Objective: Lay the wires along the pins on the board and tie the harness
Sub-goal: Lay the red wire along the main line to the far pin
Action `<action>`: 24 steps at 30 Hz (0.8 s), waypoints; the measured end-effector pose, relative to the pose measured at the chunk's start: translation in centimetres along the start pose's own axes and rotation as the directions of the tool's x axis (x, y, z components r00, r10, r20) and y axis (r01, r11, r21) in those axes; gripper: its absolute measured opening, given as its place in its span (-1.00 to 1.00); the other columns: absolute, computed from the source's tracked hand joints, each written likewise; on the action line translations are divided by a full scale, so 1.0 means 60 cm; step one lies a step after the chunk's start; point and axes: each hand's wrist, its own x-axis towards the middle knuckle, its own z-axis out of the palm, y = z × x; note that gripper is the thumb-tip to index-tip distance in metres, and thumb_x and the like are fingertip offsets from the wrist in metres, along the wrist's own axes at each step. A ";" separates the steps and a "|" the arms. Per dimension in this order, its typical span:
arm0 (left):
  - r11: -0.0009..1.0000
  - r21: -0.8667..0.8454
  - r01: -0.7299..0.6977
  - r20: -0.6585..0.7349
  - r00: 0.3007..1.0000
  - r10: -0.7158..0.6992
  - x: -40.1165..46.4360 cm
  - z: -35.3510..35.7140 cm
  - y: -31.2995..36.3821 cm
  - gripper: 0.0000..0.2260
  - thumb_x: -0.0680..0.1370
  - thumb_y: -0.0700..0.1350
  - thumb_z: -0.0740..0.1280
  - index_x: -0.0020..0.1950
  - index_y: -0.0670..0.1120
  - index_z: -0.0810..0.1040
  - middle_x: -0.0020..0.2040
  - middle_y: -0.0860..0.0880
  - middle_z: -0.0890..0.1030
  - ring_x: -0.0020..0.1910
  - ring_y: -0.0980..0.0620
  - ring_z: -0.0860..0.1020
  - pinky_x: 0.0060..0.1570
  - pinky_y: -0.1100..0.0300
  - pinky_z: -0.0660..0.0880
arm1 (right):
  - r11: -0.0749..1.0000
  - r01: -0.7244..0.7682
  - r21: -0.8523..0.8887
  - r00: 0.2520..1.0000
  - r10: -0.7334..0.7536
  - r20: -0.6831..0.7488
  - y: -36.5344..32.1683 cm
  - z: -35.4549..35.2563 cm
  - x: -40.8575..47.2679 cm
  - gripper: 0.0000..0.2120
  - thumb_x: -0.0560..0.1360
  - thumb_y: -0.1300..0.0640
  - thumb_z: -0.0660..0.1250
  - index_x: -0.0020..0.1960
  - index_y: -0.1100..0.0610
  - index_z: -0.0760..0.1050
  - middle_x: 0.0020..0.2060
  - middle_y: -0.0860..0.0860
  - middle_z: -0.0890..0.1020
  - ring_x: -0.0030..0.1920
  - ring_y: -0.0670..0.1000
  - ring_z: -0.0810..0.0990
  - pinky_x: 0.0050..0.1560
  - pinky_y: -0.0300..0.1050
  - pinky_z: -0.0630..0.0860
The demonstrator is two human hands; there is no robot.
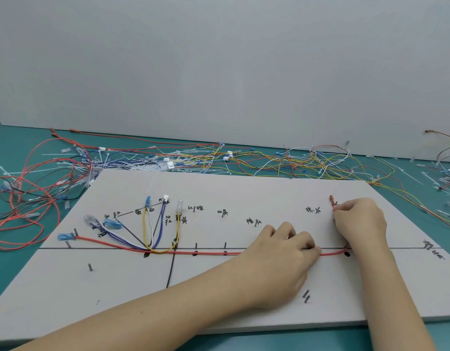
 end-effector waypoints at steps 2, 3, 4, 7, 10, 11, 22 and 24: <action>1.000 -0.001 -0.002 0.001 1.000 0.002 0.000 0.000 0.000 -0.62 0.64 -0.10 0.07 0.48 -0.05 0.26 0.37 0.03 0.33 0.23 -0.08 0.27 0.13 0.03 0.29 | 1.000 0.001 -0.004 1.000 -0.001 0.011 0.002 0.001 -0.001 -0.79 0.48 0.28 0.30 0.02 0.15 0.67 0.00 0.19 0.65 -0.08 0.19 0.47 -0.05 -0.08 0.41; 1.000 -0.003 -0.001 0.001 1.000 0.001 0.000 0.001 0.000 -0.62 0.64 -0.10 0.07 0.47 -0.05 0.27 0.37 0.03 0.33 0.23 -0.08 0.27 0.13 0.03 0.30 | 1.000 0.001 -0.006 1.000 -0.001 0.013 0.003 0.000 -0.001 -0.80 0.48 0.26 0.30 0.02 0.14 0.67 0.00 0.18 0.65 -0.10 0.17 0.45 -0.08 -0.10 0.38; 1.000 -0.005 -0.001 0.001 1.000 0.001 0.000 0.001 -0.001 -0.62 0.64 -0.10 0.08 0.47 -0.05 0.28 0.37 0.04 0.34 0.23 -0.09 0.28 0.13 0.03 0.30 | 1.000 0.001 -0.007 1.000 -0.001 0.015 0.004 0.000 -0.001 -0.82 0.48 0.24 0.31 0.01 0.14 0.67 -0.01 0.17 0.65 -0.11 0.15 0.44 -0.09 -0.11 0.36; 1.000 -0.010 -0.007 0.010 1.000 0.007 0.002 0.001 -0.003 -0.62 0.64 -0.10 0.08 0.47 -0.03 0.28 0.37 0.05 0.35 0.24 -0.08 0.27 0.13 0.03 0.30 | 1.000 0.018 -0.004 1.000 -0.018 -0.002 0.004 -0.002 -0.005 -0.85 0.48 0.20 0.34 -0.01 0.16 0.65 -0.14 0.12 0.59 -0.12 0.15 0.44 -0.11 -0.11 0.35; 1.000 -0.009 -0.017 0.013 1.000 0.018 0.004 -0.003 -0.005 -0.63 0.65 -0.08 0.08 0.47 -0.01 0.27 0.37 0.07 0.38 0.27 -0.07 0.25 0.12 0.04 0.30 | 0.998 0.065 0.022 0.996 -0.064 -0.058 -0.001 -0.003 -0.012 -0.81 0.50 0.14 0.33 0.04 0.19 0.62 -0.06 0.14 0.60 -0.03 0.18 0.49 -0.08 -0.07 0.39; 1.000 -0.009 -0.019 0.012 1.000 0.019 0.004 -0.004 -0.005 -0.63 0.65 -0.08 0.08 0.47 -0.01 0.28 0.37 0.06 0.38 0.27 -0.06 0.25 0.13 0.04 0.30 | 0.996 0.084 0.038 0.994 -0.081 -0.074 -0.004 -0.004 -0.015 -0.80 0.51 0.11 0.32 0.04 0.18 0.61 -0.01 0.15 0.61 0.00 0.18 0.50 -0.06 -0.05 0.40; 0.970 -0.105 0.217 0.085 0.974 -0.209 -0.049 -0.070 -0.113 -0.62 0.64 0.07 0.14 0.47 0.14 0.32 0.41 0.15 0.34 0.35 0.05 0.19 0.33 0.05 0.24 | 0.907 0.291 0.304 0.946 -0.320 0.049 -0.053 0.021 -0.067 -0.91 0.46 0.14 0.33 -0.15 0.02 0.61 -0.30 -0.04 0.61 -0.16 0.04 0.56 -0.16 -0.12 0.40; 0.941 -0.140 0.309 0.068 0.951 -0.303 -0.075 -0.081 -0.157 -0.62 0.63 0.06 0.17 0.45 0.16 0.34 0.37 0.19 0.38 0.33 0.08 0.20 0.34 0.06 0.24 | 0.873 0.336 0.353 0.911 -0.397 0.114 -0.063 0.030 -0.082 -0.91 0.46 0.11 0.36 -0.22 -0.01 0.59 -0.34 -0.05 0.61 -0.22 -0.01 0.56 -0.19 -0.15 0.43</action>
